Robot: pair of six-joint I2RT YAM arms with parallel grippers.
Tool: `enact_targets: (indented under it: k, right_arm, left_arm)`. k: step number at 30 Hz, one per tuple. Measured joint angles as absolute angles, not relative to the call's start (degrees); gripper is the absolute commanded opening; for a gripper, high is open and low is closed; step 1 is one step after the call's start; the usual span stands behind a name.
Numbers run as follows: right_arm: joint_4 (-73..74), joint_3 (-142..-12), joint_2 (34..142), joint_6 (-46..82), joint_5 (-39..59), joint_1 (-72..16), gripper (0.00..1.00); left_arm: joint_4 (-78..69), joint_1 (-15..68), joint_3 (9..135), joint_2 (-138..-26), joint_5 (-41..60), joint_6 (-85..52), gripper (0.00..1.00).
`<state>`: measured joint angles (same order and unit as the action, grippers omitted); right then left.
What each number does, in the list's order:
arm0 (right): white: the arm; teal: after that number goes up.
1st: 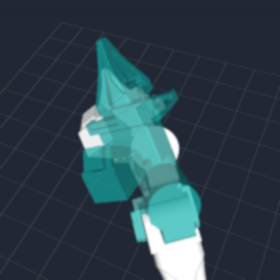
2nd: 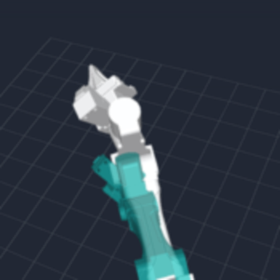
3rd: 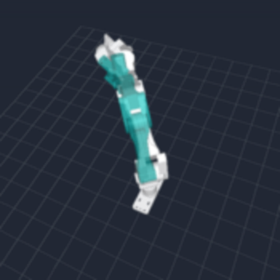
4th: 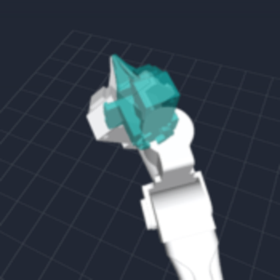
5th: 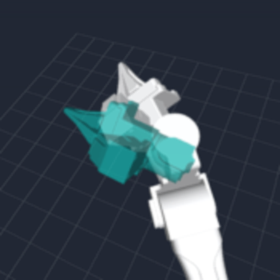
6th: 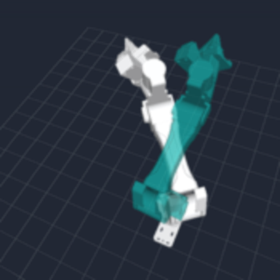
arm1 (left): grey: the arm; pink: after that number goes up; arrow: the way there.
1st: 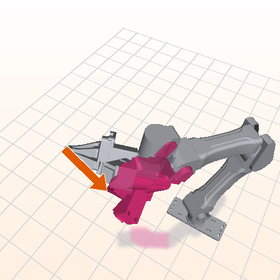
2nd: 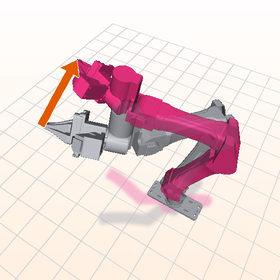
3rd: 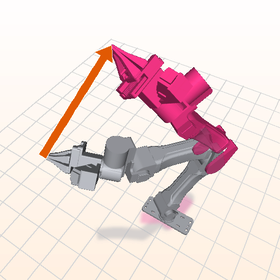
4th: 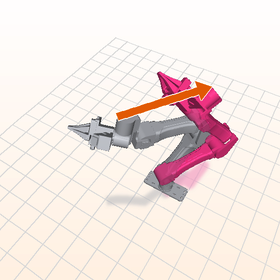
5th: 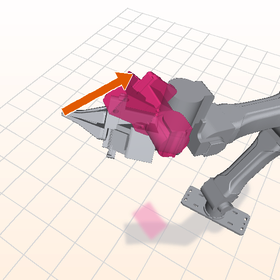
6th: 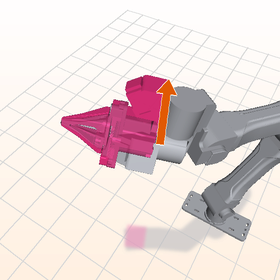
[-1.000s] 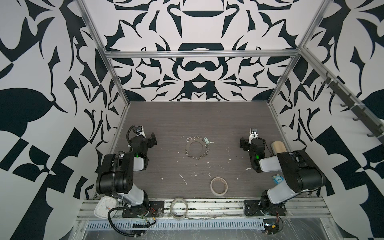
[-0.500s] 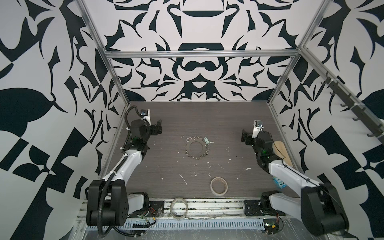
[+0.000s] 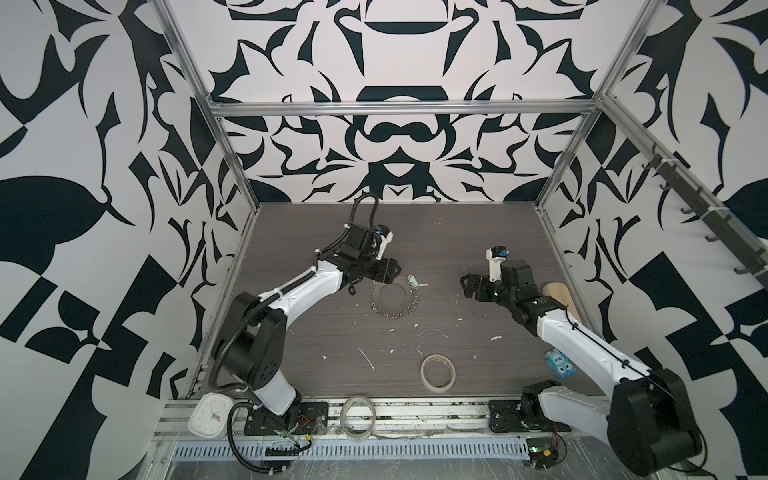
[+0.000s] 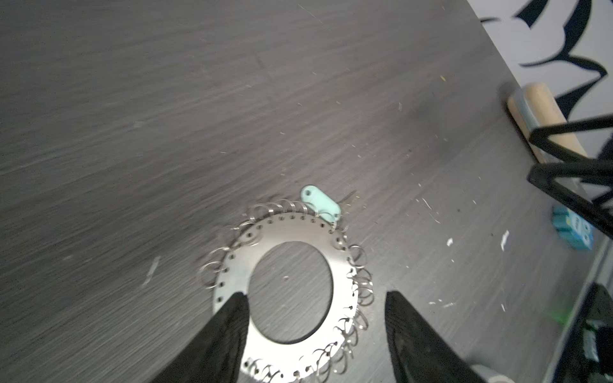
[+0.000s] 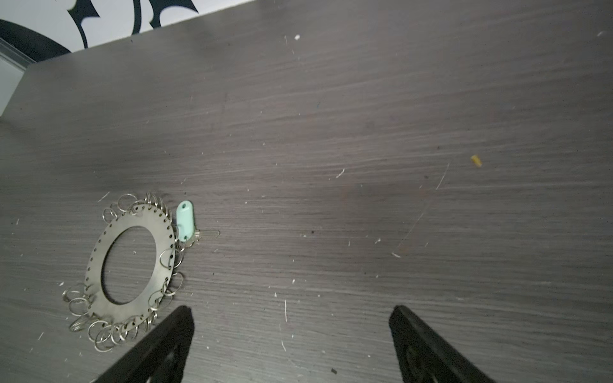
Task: Remove the keys from the keyring
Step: 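Grasp the metal ring disc edge with the left gripper while the right arm approaches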
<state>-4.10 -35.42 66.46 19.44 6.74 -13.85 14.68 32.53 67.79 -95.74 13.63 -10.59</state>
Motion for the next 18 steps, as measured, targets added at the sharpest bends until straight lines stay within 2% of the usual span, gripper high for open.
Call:
enact_targets:
  k: [4,11,18]
  right_arm:
    - [-4.1,-36.32,70.67,20.45,9.98,-13.85,0.96]
    - [-4.43,-40.1,76.31,20.51,13.06,-13.43,0.96]
    - [-4.45,-40.99,76.55,20.14,13.91,-12.67,0.96]
  left_arm:
    - [17.43,33.89,73.63,-102.65,17.1,-12.49,0.54]
    - [21.28,36.51,80.14,-111.83,18.09,-14.68,0.45]
    - [22.98,39.07,82.21,-114.93,15.31,-15.7,0.4]
